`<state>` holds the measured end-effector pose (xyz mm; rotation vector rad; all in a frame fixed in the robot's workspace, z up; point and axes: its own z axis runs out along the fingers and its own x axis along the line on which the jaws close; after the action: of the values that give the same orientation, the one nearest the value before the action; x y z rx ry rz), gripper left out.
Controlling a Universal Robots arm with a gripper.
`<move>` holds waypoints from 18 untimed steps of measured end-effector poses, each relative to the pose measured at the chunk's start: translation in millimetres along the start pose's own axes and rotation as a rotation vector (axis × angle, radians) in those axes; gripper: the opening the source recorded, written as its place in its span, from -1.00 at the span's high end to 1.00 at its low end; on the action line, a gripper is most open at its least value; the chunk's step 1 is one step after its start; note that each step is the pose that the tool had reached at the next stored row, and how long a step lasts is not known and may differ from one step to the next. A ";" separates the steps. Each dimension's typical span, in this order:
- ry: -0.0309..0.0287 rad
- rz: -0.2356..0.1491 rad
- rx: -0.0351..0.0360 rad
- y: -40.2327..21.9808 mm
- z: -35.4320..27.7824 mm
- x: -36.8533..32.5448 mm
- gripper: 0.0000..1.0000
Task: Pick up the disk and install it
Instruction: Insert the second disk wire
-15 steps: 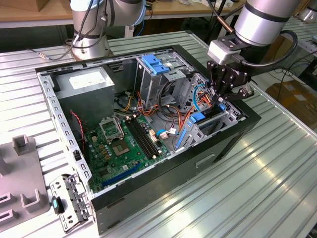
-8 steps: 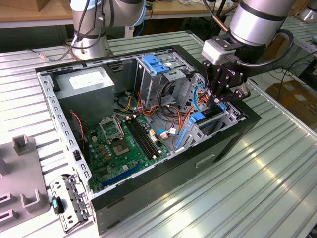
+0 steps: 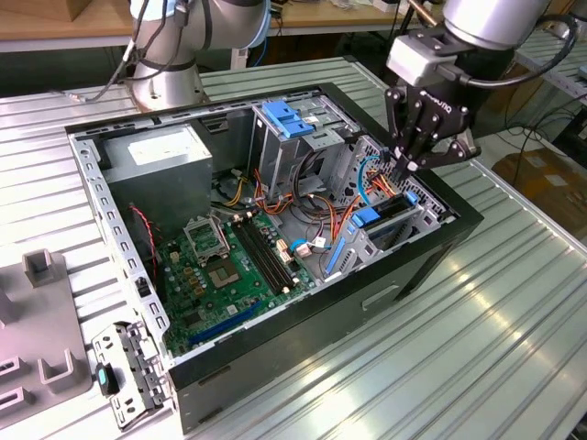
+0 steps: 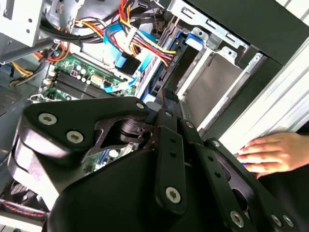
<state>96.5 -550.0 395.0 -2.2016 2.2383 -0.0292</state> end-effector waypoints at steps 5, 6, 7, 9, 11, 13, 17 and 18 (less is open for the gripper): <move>0.0254 -0.001 -0.0234 -4.1 -8.4 -11.7 0.79; 0.0284 -0.001 -0.0296 -5.3 -8.3 -14.5 0.79; 0.0315 -0.001 -0.0376 -6.9 -8.4 -18.2 0.79; 0.0373 -0.001 -0.0479 -8.4 -8.4 -24.2 0.79; 0.0430 -0.001 -0.0564 -9.9 -8.5 -30.0 0.79; 0.0463 -0.001 -0.0603 -11.1 -8.5 -36.3 0.79; 0.0479 0.000 -0.0612 -13.6 -8.6 -46.5 0.79; 0.0484 0.000 -0.0612 -14.1 -8.6 -48.8 0.79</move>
<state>111.3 -501.3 403.3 -2.2547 2.2948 -0.0142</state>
